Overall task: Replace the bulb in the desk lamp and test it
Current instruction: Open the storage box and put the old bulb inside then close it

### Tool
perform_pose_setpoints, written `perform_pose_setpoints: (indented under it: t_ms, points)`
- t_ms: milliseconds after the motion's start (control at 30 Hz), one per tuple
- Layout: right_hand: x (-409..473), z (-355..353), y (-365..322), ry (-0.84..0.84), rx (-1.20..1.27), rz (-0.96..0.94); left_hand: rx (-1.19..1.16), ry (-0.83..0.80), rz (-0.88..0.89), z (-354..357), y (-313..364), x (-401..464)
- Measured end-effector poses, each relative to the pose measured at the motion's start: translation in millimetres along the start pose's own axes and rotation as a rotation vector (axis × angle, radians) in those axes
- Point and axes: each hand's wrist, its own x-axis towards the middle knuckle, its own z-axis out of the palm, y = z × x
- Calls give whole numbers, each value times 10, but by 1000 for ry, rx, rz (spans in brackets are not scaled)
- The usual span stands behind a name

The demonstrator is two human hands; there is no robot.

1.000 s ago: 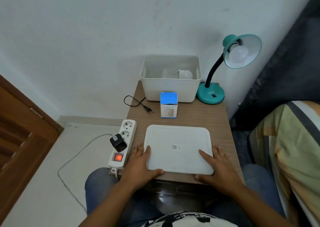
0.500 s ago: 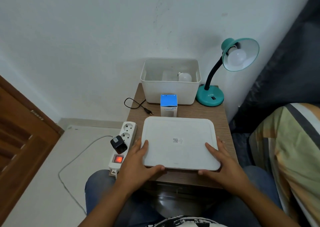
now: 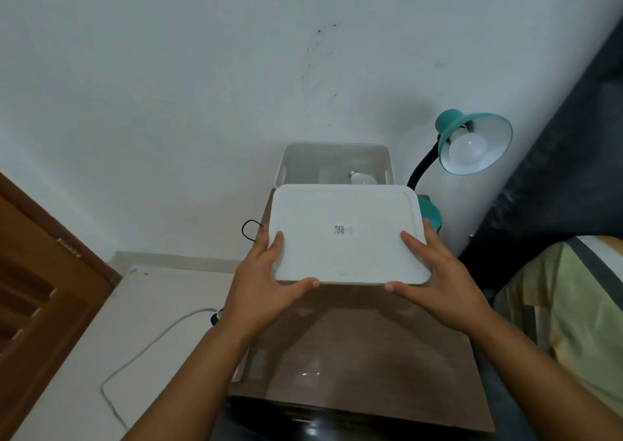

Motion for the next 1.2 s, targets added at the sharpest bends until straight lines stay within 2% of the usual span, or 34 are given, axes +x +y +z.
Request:
perform_pose_setpoints:
  t_ms: [600,1200]
  points:
    - [1762,-157,-8,-66,61,123,-62,-63,-10,-70,14,1870]
    - [1967,-104,44,-111,-22,163,-95,-94,-22,102,-171,2122]
